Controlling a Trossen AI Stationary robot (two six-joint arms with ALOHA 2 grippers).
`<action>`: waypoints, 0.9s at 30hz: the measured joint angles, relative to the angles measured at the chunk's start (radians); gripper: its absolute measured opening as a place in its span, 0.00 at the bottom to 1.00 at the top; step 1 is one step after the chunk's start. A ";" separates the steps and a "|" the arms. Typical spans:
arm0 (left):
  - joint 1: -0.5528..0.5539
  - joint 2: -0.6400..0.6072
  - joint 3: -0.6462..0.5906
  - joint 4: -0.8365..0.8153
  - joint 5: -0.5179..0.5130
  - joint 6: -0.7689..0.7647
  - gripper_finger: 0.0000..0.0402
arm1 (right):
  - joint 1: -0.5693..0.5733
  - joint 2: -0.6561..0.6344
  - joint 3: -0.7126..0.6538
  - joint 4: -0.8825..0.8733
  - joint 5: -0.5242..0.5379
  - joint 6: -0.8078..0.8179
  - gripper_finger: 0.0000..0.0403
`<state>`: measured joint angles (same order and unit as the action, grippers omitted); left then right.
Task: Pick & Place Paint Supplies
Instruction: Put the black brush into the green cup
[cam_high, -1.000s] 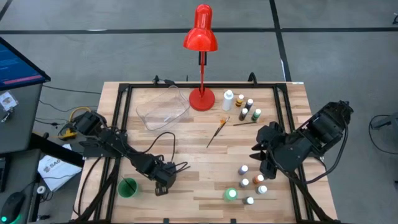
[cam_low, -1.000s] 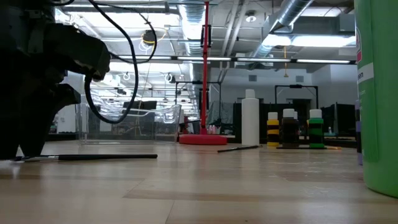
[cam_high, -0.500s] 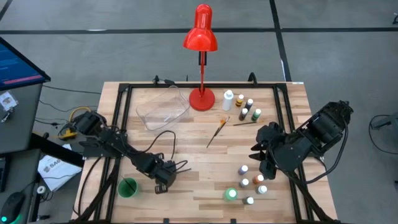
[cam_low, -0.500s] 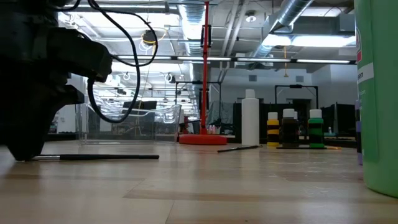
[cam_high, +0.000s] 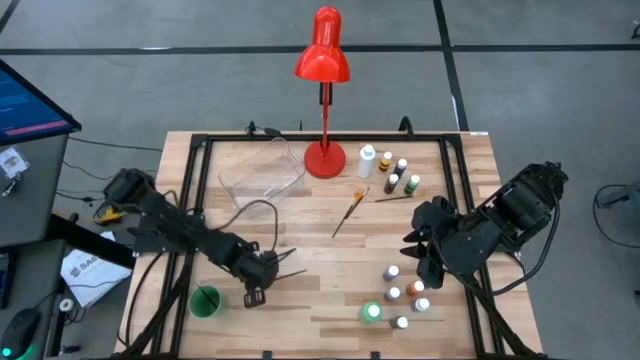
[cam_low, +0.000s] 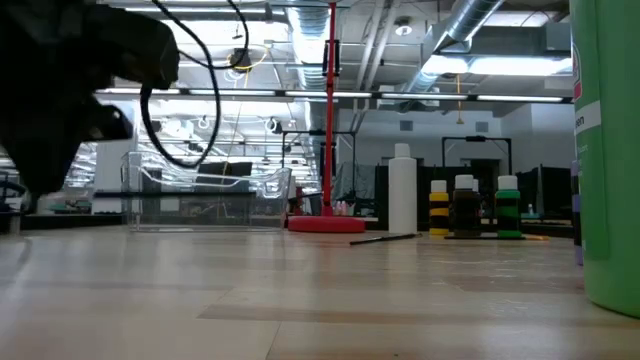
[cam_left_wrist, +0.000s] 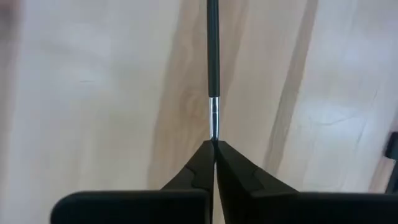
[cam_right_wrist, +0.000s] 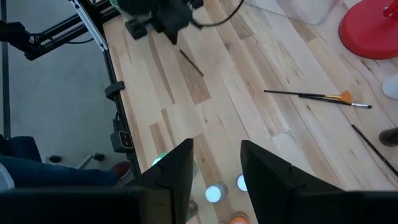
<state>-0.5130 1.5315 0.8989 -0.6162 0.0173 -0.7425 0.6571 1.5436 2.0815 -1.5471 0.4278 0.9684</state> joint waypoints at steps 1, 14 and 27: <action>0.006 -0.026 0.001 0.006 0.010 -0.008 0.00 | 0.000 0.000 0.000 0.000 0.000 0.000 0.32; 0.120 -0.491 0.002 -0.004 0.524 -0.463 0.00 | -0.002 0.000 0.000 0.000 0.000 -0.036 0.32; 0.055 -0.872 0.004 -0.008 0.725 -1.233 0.00 | -0.002 0.000 0.000 0.000 0.000 -0.036 0.32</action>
<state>-0.4583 0.6594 0.9031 -0.6247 0.7426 -1.9750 0.6552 1.5436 2.0815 -1.5475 0.4278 0.9321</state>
